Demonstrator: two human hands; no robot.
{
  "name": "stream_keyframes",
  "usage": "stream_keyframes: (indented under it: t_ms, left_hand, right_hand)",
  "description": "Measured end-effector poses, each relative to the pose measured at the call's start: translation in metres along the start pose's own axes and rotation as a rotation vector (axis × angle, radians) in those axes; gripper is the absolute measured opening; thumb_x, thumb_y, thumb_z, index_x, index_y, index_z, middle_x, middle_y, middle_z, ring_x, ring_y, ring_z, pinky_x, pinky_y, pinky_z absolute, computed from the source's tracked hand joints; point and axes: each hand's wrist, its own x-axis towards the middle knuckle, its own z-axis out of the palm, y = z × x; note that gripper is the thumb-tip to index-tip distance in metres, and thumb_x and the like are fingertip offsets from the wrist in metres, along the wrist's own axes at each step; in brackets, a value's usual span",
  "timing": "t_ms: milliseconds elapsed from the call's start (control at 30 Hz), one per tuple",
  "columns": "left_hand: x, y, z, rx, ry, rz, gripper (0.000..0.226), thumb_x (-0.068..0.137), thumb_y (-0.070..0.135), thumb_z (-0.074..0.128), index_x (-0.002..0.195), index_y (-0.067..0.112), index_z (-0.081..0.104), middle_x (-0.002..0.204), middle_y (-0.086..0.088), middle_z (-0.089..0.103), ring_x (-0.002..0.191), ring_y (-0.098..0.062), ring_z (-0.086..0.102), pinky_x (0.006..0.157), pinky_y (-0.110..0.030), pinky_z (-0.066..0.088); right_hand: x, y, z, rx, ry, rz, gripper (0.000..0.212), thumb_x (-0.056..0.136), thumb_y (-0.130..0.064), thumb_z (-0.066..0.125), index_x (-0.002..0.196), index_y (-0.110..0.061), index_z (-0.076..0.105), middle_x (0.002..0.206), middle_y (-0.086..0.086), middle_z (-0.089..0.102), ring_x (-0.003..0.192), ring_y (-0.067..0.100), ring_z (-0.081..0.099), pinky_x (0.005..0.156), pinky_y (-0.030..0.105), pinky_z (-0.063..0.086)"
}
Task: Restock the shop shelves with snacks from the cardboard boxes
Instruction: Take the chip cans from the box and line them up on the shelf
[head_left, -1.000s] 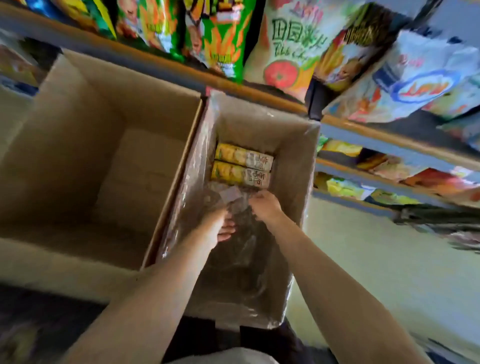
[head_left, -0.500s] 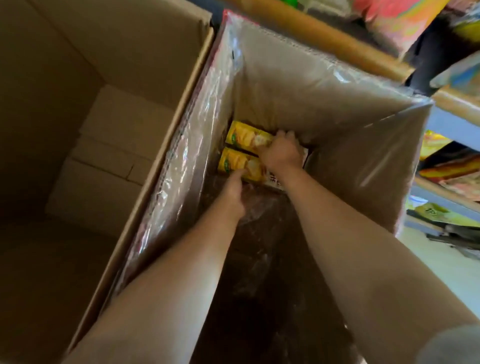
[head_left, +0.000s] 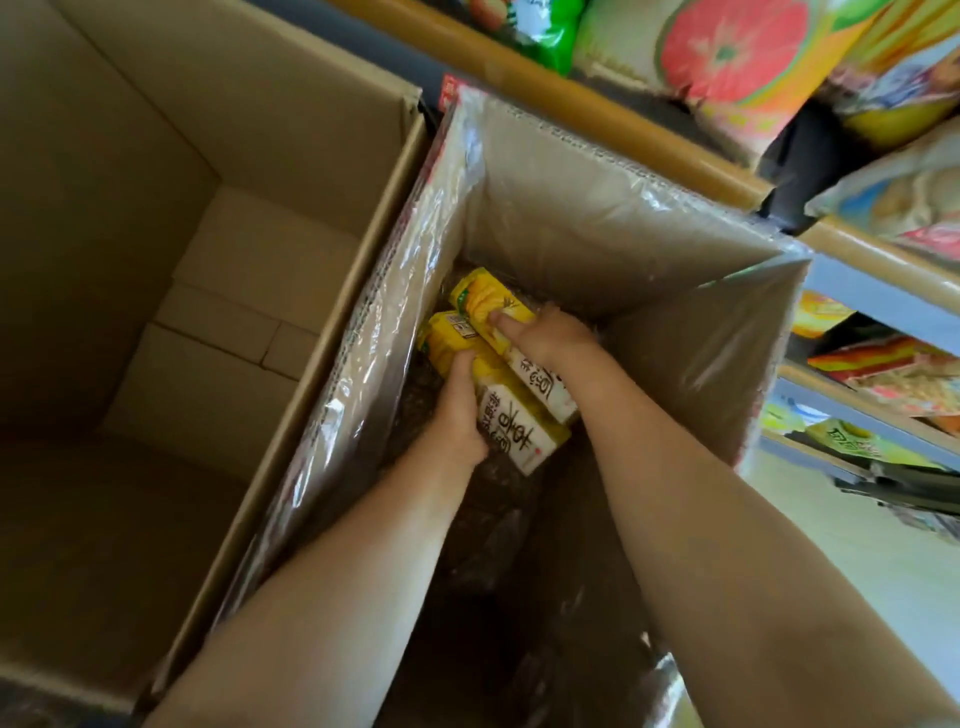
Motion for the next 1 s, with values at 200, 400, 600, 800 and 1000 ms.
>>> stream_keyframes:
  t_ms: [200, 400, 600, 800, 1000]
  left_hand:
    - [-0.081, -0.005, 0.014, 0.15, -0.022, 0.037, 0.058, 0.094, 0.066, 0.045, 0.129, 0.021, 0.059, 0.121, -0.012, 0.07, 0.107, -0.028, 0.068, 0.097, -0.043, 0.052]
    - [-0.187, 0.025, 0.031, 0.299, -0.043, 0.275, 0.084, 0.066, 0.059, 0.085, 0.136, 0.03, 0.048, 0.108, -0.009, 0.075, 0.095, -0.03, 0.074, 0.091, -0.054, 0.056]
    - [-0.311, 0.011, 0.084, 0.467, -0.199, 0.449, 0.074, 0.067, 0.049, 0.084, 0.131, 0.02, 0.06, 0.109, -0.013, 0.075, 0.098, -0.031, 0.072, 0.087, -0.048, 0.058]
    - [-0.388, -0.111, 0.167, 0.537, -0.209, 0.689, 0.038, 0.095, 0.033, 0.062, 0.13, 0.025, 0.052, 0.104, -0.007, 0.076, 0.09, -0.023, 0.075, 0.075, -0.039, 0.056]
    - [-0.438, -0.211, 0.268, 0.638, -0.299, 0.784, 0.081, 0.076, 0.068, 0.071, 0.141, 0.026, 0.049, 0.129, -0.008, 0.067, 0.103, -0.02, 0.069, 0.076, -0.026, 0.055]
  right_hand:
    - [-0.118, -0.002, -0.051, 0.215, -0.042, 0.01, 0.083, 0.094, -0.059, 0.051, 0.15, -0.001, 0.03, 0.152, 0.017, 0.041, 0.138, 0.034, 0.042, 0.105, 0.034, 0.037]
    - [-0.256, 0.022, -0.104, 0.818, 0.0, -0.129, 0.058, 0.08, -0.055, 0.074, 0.117, -0.015, 0.054, 0.108, 0.001, 0.071, 0.093, 0.022, 0.07, 0.088, 0.041, 0.054]
    - [-0.372, 0.094, -0.134, 1.33, -0.194, -0.391, 0.054, 0.078, -0.052, 0.073, 0.122, -0.02, 0.064, 0.111, 0.01, 0.075, 0.101, 0.029, 0.072, 0.094, 0.049, 0.053]
    - [-0.45, 0.206, -0.173, 1.296, -0.062, -0.55, 0.044, 0.089, -0.039, 0.064, 0.125, -0.013, 0.062, 0.106, 0.012, 0.075, 0.095, 0.03, 0.073, 0.08, 0.042, 0.057]
    - [-0.509, 0.315, -0.221, 1.181, 0.063, -0.631, 0.044, 0.091, -0.048, 0.062, 0.131, -0.03, 0.053, 0.112, 0.005, 0.073, 0.097, 0.024, 0.073, 0.092, 0.049, 0.056]
